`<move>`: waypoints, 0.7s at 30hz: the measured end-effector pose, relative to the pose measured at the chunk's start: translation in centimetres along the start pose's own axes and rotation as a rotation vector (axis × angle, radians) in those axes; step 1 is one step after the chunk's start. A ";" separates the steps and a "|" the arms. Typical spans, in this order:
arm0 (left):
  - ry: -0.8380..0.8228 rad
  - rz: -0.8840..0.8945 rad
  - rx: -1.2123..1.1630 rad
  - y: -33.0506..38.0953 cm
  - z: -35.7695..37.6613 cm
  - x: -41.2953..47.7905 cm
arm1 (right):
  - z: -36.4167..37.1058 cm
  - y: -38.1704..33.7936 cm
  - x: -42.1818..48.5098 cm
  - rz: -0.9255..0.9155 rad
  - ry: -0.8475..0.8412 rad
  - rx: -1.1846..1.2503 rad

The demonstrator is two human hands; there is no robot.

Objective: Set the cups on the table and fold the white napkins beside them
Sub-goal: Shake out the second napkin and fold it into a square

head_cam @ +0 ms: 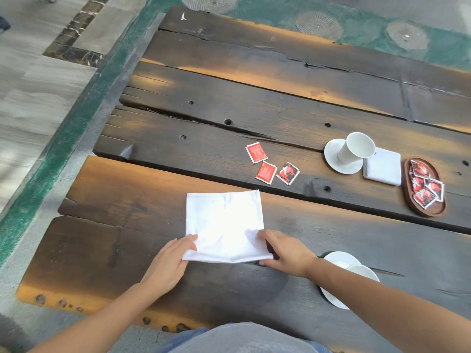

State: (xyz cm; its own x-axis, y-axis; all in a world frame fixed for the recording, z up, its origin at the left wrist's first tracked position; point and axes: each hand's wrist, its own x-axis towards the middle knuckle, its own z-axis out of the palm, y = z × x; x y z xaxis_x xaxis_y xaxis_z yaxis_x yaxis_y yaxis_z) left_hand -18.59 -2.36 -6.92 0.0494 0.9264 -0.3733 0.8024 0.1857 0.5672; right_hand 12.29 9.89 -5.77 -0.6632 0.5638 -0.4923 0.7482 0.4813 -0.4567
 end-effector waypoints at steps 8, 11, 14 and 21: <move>0.019 -0.061 -0.073 1.9 -1.1 0.8 | 0.6 -0.6 0.8 0.003 0.254 0.142; 0.085 -0.129 -0.169 1.8 -1.0 1.2 | -0.3 -1.4 1.0 0.087 0.302 0.204; 0.163 -0.189 -0.290 1.7 -0.7 1.7 | -1.0 -1.6 1.2 0.133 0.293 0.225; 0.237 -0.293 -0.455 1.5 -0.1 2.9 | -1.3 -2.1 2.0 0.230 0.249 0.308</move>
State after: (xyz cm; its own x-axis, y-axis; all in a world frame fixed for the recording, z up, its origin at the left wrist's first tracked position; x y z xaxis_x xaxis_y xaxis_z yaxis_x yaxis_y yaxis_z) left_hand -17.31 0.61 -7.08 -0.3119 0.8535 -0.4174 0.4239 0.5182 0.7428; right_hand 9.41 10.91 -4.81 -0.4270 0.7952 -0.4304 0.8096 0.1242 -0.5737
